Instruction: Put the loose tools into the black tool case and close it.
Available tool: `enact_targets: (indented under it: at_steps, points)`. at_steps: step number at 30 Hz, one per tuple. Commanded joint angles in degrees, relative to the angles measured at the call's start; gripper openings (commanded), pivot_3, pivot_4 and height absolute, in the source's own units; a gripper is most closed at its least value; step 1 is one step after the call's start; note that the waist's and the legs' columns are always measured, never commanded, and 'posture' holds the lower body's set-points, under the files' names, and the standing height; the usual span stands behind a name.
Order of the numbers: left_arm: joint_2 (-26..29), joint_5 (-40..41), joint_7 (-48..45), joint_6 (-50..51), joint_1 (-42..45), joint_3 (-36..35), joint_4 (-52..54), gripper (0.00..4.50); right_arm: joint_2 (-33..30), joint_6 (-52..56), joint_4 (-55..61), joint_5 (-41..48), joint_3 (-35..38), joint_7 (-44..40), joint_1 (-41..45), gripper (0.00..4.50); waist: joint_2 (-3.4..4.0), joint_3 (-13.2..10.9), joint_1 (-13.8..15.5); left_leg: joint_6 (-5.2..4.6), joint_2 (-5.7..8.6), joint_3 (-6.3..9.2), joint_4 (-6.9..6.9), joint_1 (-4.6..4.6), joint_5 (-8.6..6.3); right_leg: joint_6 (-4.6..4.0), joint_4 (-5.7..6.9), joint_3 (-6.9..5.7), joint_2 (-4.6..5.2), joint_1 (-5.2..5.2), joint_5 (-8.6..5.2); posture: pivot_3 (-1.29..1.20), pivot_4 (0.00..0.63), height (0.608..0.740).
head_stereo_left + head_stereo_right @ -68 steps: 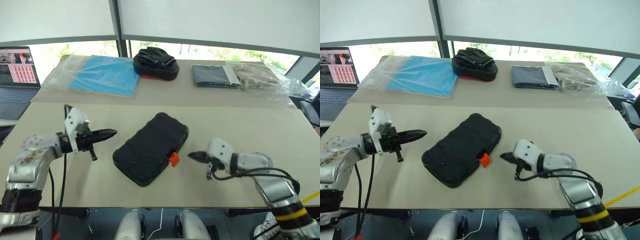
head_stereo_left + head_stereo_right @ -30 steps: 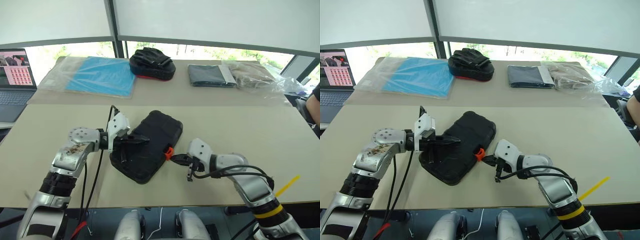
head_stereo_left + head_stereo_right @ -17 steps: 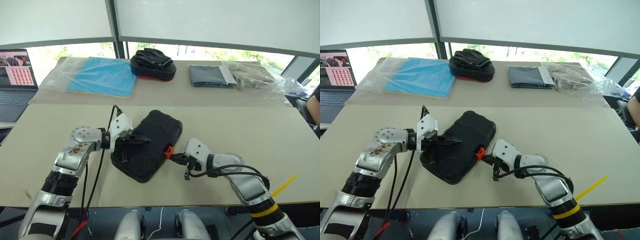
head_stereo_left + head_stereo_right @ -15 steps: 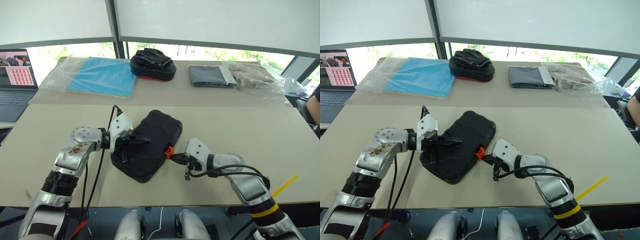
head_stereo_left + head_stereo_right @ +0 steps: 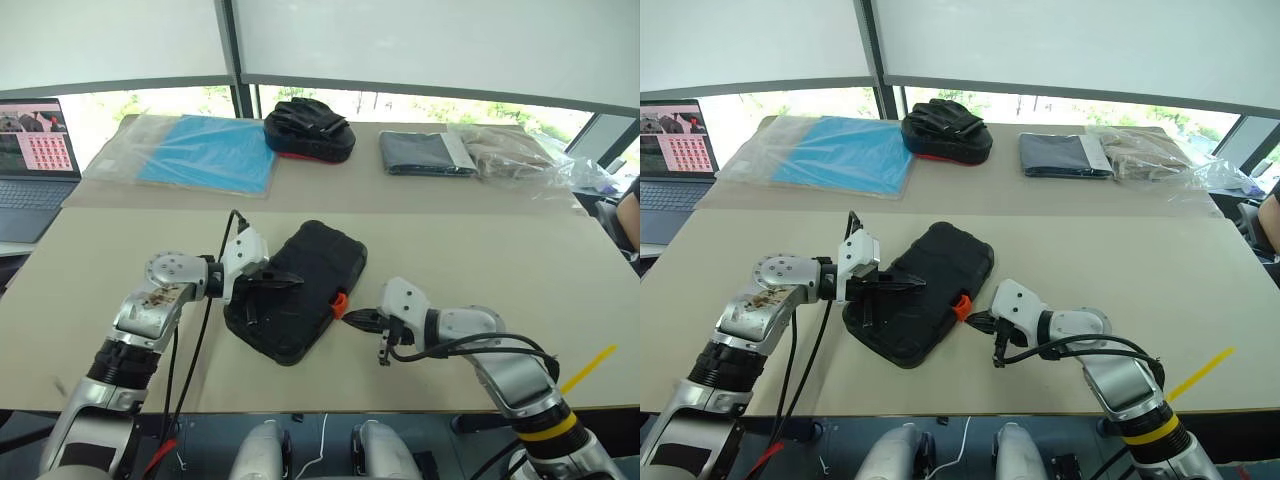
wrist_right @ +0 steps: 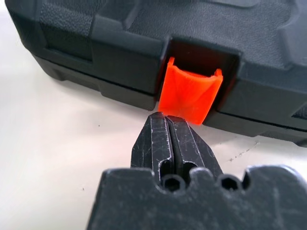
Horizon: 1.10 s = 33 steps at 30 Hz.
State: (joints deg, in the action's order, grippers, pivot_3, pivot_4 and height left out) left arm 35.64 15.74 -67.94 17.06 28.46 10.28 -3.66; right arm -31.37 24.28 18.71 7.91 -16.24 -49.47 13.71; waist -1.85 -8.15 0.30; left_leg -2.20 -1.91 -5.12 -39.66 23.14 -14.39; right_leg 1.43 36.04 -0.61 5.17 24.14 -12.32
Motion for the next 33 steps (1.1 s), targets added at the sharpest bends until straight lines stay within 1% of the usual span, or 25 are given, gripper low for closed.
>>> enact_targets:
  at_steps: [1,11,18,24,27,29,30,33]
  points:
    - [-0.27,-3.01,-0.55,0.15,-1.41,3.33,-3.78,0.0,1.29,-1.94,-0.66,-0.76,-0.13,1.29,2.08,0.05,0.02,0.02,0.0,0.0,0.0,0.0,0.0,-0.01,0.0,0.0,0.0,0.0,-0.01,0.0,0.0,0.0,0.15,0.74]
    - [-0.1,-4.9,-1.25,-0.87,-1.64,4.6,-6.44,0.0,4.96,-5.03,-4.35,-2.28,-0.71,2.08,5.37,0.05,0.2,0.14,-0.2,0.0,-0.05,-0.02,-0.04,-0.19,0.02,-0.02,0.05,0.03,-0.05,-0.08,-0.04,0.0,0.15,0.74]
    - [0.24,-7.29,-1.36,-3.27,-2.73,5.32,-7.97,0.0,8.29,-3.65,-4.21,-2.35,-1.52,2.27,8.36,0.05,0.28,0.19,-1.18,0.0,-0.08,-0.04,-0.02,-0.24,0.02,-0.05,0.11,0.05,-0.1,-0.05,-0.07,0.0,0.15,0.74]
    - [-0.46,-6.34,-0.34,-3.59,-3.8,3.86,-7.66,0.0,9.24,-4.58,-5.91,-3.31,-2.27,1.85,7.85,0.05,0.36,0.25,-1.6,0.01,-0.28,-0.06,0.06,-0.33,0.01,-0.23,0.13,0.12,-0.36,-0.04,-0.13,0.0,0.15,0.74]
    - [-1.44,-3.57,2.17,-5.5,-5.08,-0.71,-7.18,0.0,6.98,-4.19,-4.84,-2.46,-0.78,0.23,6.45,0.05,0.51,0.34,-1.55,0.01,-0.5,-0.09,0.08,-0.38,0.01,-0.27,0.12,0.18,-0.5,-0.05,-0.16,0.0,0.15,0.74]
    - [-1.53,0.01,2.74,-6.54,-6.83,-5.51,-5.03,0.52,5.08,-3.3,-3.04,0.0,2.75,-0.67,4.72,0.0,0.53,0.34,-1.42,0.02,-0.64,-0.17,0.08,-0.38,0.01,-0.29,0.13,0.25,-0.6,-0.03,-0.17,0.0,0.15,0.74]
    - [-0.94,1.5,2.89,-7.71,-8.4,-8.17,-3.46,0.73,3.56,-2.78,-1.71,1.87,4.82,-1.92,3.45,0.3,0.53,0.34,-1.41,0.02,-0.7,-0.17,0.08,-0.36,0.01,-0.33,0.12,0.26,-0.66,0.01,-0.16,0.0,0.15,0.74]
    - [1.62,4.68,2.78,-8.65,-13.56,-13.99,0.82,1.68,-0.75,-4.24,0.41,4.66,8.89,-4.51,0.04,1.05,0.53,0.33,-1.4,0.11,-0.78,-0.24,0.23,-0.34,-0.04,-0.59,0.06,0.33,-0.71,0.07,-0.1,0.0,0.15,0.74]
